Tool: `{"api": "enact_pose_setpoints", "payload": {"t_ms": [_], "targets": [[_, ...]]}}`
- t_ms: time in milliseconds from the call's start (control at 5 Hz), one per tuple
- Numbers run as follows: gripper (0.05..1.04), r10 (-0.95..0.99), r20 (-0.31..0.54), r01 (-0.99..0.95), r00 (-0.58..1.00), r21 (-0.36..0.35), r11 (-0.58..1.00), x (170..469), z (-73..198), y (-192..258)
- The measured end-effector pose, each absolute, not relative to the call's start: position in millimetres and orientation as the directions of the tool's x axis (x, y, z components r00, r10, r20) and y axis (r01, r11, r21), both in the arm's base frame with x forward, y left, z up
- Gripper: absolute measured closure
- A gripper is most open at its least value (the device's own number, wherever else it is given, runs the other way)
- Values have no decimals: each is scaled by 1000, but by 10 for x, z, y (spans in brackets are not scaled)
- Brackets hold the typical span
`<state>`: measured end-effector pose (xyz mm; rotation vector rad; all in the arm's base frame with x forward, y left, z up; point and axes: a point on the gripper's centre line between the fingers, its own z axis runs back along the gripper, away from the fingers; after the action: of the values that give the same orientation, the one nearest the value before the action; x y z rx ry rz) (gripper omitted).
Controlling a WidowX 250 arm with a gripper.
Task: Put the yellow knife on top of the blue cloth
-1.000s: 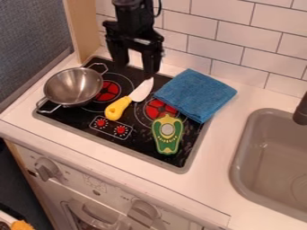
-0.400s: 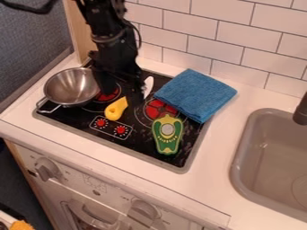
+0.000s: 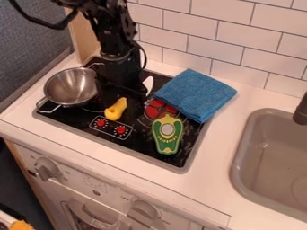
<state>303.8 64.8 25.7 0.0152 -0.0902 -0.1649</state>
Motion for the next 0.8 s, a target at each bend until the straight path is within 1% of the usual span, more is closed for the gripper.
{"api": "enact_pose_setpoints", "payload": {"t_ms": [200, 400, 600, 800], "targets": [[84, -133, 72, 132, 988, 21, 991, 3085, 170, 704], [112, -84, 55, 83, 995, 7, 997, 3065, 102, 803], [237, -73, 47, 73, 996, 0, 997, 3081, 98, 832], [520, -85, 45, 85, 995, 4, 996, 3077, 97, 837]]}}
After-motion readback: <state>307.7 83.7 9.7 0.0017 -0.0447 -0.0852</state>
